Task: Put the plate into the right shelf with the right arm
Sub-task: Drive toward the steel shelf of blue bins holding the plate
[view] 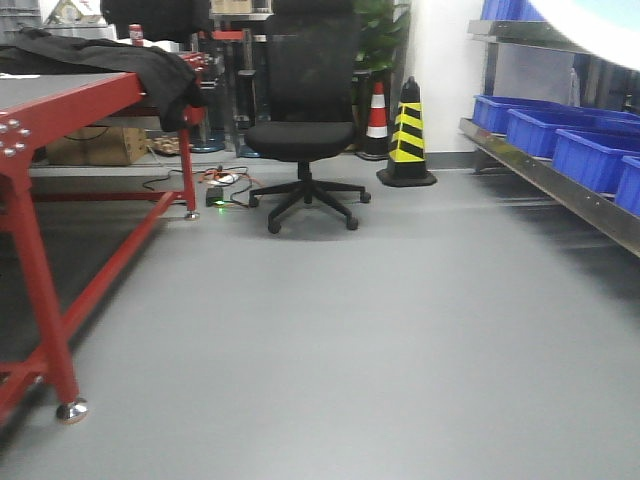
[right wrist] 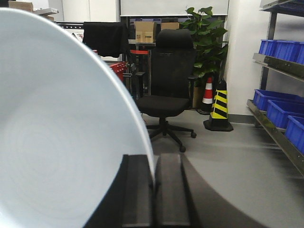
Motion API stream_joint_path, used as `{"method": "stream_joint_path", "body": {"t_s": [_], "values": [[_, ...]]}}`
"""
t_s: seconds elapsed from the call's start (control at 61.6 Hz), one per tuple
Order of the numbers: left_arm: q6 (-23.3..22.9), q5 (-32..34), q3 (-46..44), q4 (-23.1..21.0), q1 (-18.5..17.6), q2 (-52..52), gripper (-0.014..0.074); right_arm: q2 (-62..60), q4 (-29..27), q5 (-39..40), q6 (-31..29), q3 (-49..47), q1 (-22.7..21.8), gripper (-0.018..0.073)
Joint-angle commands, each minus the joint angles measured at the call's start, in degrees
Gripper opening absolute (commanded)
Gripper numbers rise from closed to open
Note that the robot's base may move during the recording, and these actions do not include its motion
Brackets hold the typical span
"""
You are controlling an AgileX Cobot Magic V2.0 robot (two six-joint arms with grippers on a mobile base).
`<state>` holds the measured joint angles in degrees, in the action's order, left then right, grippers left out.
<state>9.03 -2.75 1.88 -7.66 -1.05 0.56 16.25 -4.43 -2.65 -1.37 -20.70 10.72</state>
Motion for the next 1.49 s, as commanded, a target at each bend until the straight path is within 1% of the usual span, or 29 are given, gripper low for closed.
{"method": "stream_joint_path", "body": {"t_s": [0.0, 1.477], "values": [[-0.4, 5.2, 0.6, -0.5, -0.1, 0.6, -0.0128, 0.5, -0.4, 6.0, -0.1, -1.7, -0.4, 0.0054], [-0.4, 5.2, 0.6, -0.5, -0.1, 0.6, -0.0128, 0.5, -0.4, 6.0, -0.1, -1.7, -0.4, 0.0054]]}}
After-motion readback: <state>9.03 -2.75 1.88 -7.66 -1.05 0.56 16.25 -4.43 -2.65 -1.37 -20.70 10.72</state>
